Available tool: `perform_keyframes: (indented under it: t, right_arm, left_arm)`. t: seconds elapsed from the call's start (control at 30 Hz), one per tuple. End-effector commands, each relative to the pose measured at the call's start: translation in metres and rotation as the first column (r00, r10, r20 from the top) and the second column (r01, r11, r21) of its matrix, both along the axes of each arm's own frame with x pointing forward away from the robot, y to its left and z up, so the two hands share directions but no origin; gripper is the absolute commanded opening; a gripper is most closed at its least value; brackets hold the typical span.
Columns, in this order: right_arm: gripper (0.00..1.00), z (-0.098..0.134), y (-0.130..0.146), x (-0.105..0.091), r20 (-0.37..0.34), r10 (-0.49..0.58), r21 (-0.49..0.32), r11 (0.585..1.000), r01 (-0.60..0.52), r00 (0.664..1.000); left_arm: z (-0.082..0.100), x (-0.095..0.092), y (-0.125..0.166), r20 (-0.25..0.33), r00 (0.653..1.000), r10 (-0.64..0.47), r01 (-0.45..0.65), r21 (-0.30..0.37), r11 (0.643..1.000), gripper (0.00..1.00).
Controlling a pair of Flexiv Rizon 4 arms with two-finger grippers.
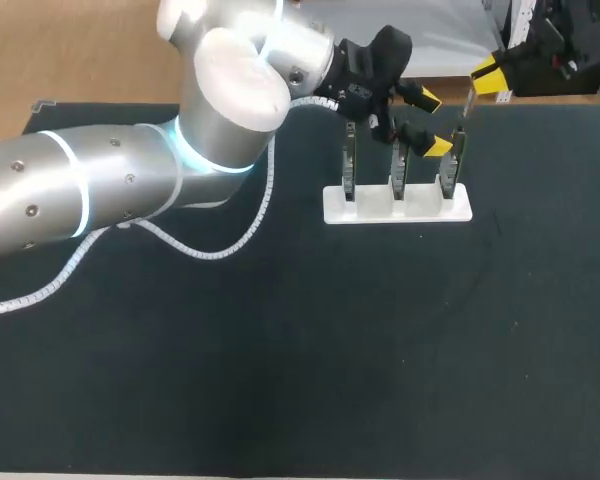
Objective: Pick up the optical module with the left hand, and insert it into the network port with the right hand.
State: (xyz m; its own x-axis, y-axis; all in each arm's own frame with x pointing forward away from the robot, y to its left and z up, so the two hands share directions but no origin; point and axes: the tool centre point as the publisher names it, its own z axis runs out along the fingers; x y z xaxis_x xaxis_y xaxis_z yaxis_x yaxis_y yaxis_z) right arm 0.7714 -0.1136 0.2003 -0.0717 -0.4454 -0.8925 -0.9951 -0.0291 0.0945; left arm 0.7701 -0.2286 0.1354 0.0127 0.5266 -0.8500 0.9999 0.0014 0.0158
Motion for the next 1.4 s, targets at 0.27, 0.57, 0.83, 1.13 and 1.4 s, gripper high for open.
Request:
perform_keyframes:
  t: [0.27,0.57,0.83,1.13,1.4]
  right_arm:
    - [0.00,0.000,0.000,-0.001,0.004,-0.003,0.003,1.000,0.003,1.000]
    - [0.00,0.000,0.000,-0.002,0.003,-0.007,0.003,1.000,0.007,1.000]
    - [0.00,-0.001,0.000,-0.003,0.003,-0.004,0.006,1.000,0.004,1.000]
    - [0.00,-0.001,-0.002,-0.003,0.002,-0.008,0.007,1.000,0.008,1.000]
    - [0.00,-0.002,-0.003,-0.004,0.001,-0.013,0.009,1.000,0.013,1.000]
  left_arm:
    - [-0.006,-0.002,-0.001,0.011,1.000,-0.009,0.008,0.100,0.995,1.00]
    - [-0.008,-0.002,0.000,0.011,1.000,-0.005,0.004,0.135,0.991,1.00]
    - [-0.011,-0.004,0.000,0.005,1.000,0.005,-0.006,0.157,0.988,1.00]
    - [-0.016,-0.005,-0.005,-0.003,1.000,0.000,0.001,0.187,0.982,1.00]
    - [-0.017,-0.005,-0.007,0.013,1.000,-0.018,0.015,0.216,0.976,1.00]
